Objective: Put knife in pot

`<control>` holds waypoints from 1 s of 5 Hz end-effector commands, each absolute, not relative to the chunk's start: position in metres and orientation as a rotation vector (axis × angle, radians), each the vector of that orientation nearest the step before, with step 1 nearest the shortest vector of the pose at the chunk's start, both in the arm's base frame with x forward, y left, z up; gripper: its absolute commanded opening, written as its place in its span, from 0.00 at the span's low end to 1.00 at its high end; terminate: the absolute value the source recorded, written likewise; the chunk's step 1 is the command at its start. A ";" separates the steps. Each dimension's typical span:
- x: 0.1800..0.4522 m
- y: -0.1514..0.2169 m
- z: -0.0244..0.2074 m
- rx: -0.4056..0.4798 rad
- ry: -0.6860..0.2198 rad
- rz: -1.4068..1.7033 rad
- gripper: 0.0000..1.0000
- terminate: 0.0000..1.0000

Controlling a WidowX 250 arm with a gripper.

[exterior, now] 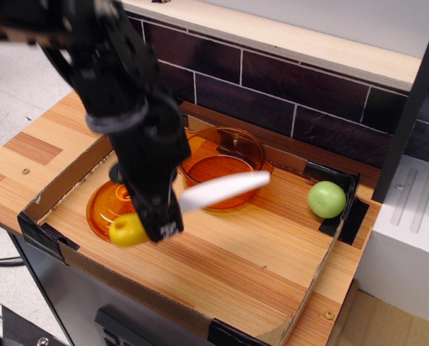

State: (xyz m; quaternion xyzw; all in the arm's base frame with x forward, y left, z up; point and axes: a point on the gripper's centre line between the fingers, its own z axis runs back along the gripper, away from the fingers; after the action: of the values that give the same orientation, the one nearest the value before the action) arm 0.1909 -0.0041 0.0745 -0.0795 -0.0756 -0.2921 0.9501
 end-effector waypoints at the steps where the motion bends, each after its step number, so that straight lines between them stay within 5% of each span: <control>1: 0.232 0.002 0.102 -0.142 -0.238 -0.519 0.00 0.00; 3: 0.273 0.009 0.099 -0.113 -0.231 -0.412 0.00 0.00; 5: 0.270 0.017 0.101 -0.117 -0.158 -0.337 0.00 0.00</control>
State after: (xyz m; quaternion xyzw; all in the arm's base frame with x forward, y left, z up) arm 0.2705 0.0062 0.0924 -0.0626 -0.0623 -0.1666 0.9821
